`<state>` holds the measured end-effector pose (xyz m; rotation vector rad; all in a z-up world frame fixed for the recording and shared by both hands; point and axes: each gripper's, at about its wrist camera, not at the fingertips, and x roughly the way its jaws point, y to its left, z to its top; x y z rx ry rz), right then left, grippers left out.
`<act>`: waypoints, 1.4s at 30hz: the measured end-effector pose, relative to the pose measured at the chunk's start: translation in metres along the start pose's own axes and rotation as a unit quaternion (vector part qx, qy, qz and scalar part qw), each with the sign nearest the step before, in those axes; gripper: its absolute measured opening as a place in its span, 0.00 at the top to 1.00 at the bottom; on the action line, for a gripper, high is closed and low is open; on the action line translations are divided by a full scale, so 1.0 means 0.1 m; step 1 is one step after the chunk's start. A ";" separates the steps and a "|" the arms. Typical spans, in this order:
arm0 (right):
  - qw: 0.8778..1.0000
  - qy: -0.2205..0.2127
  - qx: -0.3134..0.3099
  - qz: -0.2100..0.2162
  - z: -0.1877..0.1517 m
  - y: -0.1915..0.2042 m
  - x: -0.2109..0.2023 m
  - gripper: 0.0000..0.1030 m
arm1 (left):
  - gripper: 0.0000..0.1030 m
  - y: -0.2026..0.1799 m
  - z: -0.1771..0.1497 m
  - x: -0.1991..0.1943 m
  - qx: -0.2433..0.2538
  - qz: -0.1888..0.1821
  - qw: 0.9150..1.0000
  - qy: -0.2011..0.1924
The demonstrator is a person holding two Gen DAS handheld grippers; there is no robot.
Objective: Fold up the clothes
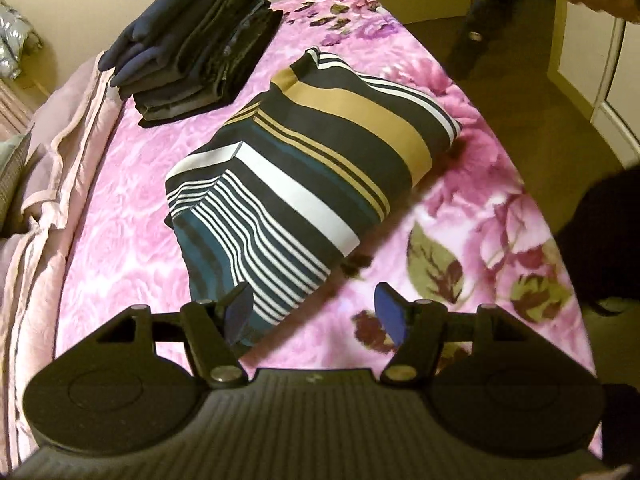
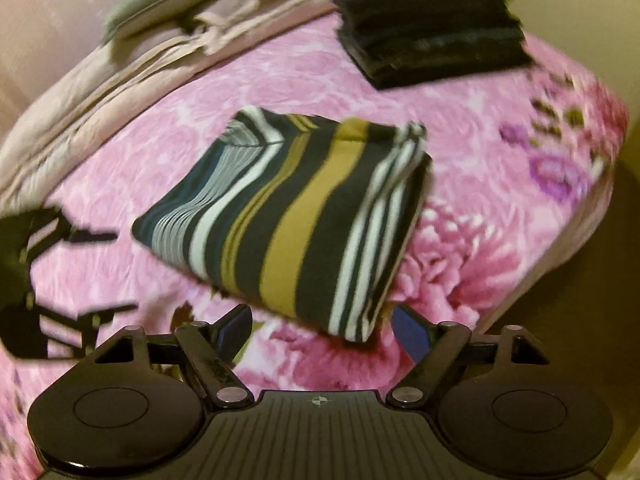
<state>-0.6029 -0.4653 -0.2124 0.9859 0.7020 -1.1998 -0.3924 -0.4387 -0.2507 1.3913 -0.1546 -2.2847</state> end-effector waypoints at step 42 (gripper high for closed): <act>0.961 -0.107 -0.017 0.255 0.06 -1.35 1.08 0.22 | 0.33 -1.24 0.07 0.76 -0.039 0.302 0.950 -0.066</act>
